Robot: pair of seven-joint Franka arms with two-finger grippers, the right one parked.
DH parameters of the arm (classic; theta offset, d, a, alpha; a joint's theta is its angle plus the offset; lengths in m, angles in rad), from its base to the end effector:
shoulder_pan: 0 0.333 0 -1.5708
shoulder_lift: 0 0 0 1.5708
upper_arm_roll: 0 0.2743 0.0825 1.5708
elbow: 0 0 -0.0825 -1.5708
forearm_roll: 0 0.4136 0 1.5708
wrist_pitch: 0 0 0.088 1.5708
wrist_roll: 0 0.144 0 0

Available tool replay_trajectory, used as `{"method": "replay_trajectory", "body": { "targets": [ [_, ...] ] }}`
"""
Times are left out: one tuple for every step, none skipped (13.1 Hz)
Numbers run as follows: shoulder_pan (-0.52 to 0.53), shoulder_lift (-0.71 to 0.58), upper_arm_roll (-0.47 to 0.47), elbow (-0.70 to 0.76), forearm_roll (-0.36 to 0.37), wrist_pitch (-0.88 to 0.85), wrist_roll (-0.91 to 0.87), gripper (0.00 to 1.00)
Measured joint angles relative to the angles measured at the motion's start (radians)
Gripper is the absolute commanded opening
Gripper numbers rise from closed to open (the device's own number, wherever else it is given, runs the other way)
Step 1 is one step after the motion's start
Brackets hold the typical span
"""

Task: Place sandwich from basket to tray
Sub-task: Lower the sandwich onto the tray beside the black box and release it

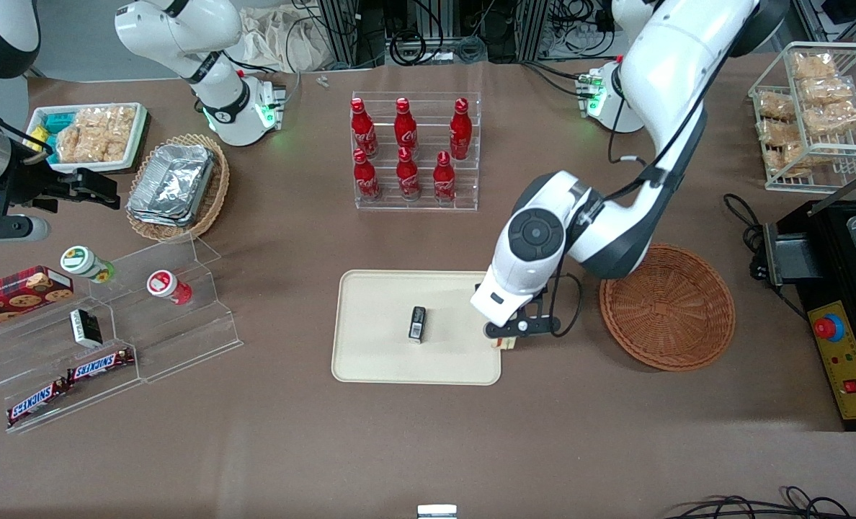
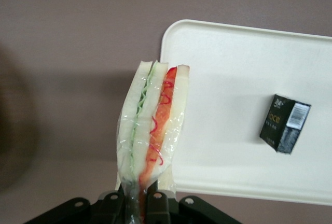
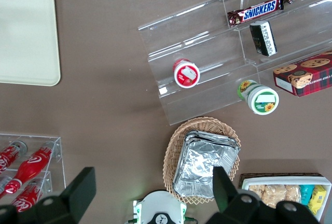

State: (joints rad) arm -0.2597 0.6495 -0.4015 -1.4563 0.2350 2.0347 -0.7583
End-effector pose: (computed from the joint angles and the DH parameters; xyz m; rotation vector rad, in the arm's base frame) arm 0.5929 -0.3949 0.2396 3.1278 0.0959 -0.0516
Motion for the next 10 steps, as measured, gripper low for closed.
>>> {"method": "replay_trajectory", "body": {
  "targets": [
    [-0.004,0.022,-0.001,0.003,0.000,0.012,0.016,0.00],
    [-0.010,0.038,-0.002,0.007,0.000,0.014,0.023,0.00],
    [-0.017,0.053,-0.002,0.014,0.000,0.014,0.026,0.00],
    [-0.024,0.068,-0.002,0.022,0.000,0.016,0.026,0.00],
    [-0.028,0.084,-0.002,0.027,0.000,0.027,0.026,0.00],
    [-0.028,0.101,-0.002,0.029,0.000,0.041,0.026,0.00],
    [-0.028,0.116,-0.002,0.031,0.000,0.050,0.027,0.00],
    [-0.028,0.130,-0.002,0.033,0.000,0.052,0.029,0.03],
    [-0.028,0.141,-0.002,0.035,0.000,0.053,0.031,0.17],
    [-0.028,0.150,-0.003,0.038,0.000,0.054,0.031,0.43]
  ]
}}
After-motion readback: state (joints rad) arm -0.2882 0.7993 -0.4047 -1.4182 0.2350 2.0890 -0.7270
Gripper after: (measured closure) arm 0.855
